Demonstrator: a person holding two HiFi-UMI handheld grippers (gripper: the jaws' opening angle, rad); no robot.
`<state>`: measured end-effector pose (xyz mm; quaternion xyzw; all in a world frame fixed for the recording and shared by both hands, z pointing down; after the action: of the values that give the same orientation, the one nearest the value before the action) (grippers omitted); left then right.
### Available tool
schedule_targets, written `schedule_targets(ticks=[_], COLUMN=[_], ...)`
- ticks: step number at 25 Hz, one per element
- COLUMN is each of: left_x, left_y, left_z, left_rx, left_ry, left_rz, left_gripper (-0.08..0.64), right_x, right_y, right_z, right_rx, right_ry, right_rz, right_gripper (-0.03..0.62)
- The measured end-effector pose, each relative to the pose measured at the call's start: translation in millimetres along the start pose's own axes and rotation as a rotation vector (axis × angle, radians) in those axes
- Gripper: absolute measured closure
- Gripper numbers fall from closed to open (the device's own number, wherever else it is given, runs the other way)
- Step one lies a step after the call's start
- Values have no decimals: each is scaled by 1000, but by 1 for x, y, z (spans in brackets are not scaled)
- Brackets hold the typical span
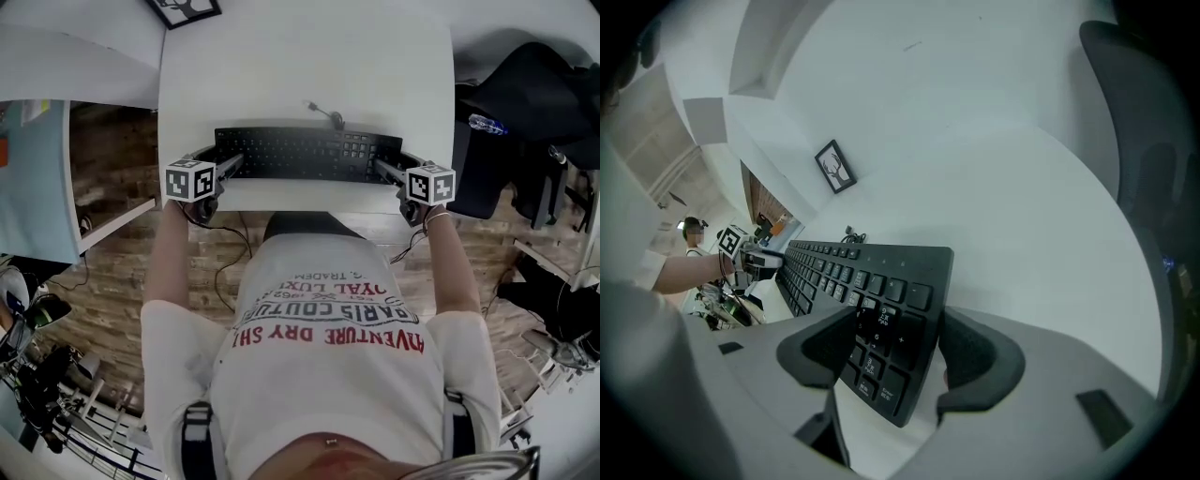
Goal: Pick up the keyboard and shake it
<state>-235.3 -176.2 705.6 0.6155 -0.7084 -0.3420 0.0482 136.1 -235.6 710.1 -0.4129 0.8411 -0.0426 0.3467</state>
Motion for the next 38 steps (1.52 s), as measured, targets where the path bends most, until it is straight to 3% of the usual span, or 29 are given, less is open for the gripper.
schedule_targets(ticks=[9,16,26,31,38], left_x=[-5,40,134,176,208], left_y=[-15,-43,-105,-140,-185], left_z=[3,26,94,134,180], left_rx=[-12,-58,-105,-91,-114], left_ry=[-37,-185,-460,-633,-780], left_rz=[-2,-66,-237,-356,-520], left_gripper=[259,259,259,259,259], right_x=[-2,51,156,205,235], right_y=[7,4,13,24,32], right_z=[23,59,136,180,223], right_rx=[-41,-96,-208,-309,-388], right_ry=[-81,-200,-450,-606,-764], right_rz=[40,153,363,500,581], right_gripper=[310,310,310,310,310])
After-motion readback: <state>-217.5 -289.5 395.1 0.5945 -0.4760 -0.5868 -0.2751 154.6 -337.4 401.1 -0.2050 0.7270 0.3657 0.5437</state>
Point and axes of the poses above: the fingertips, and each gripper's own axes: z backward along the fingers, y to its left, x out of its top, the point moved 1 cm from there along z, backward along the fingers, and after that the axes turned 12 degrees about z, right-handed, at the moved point
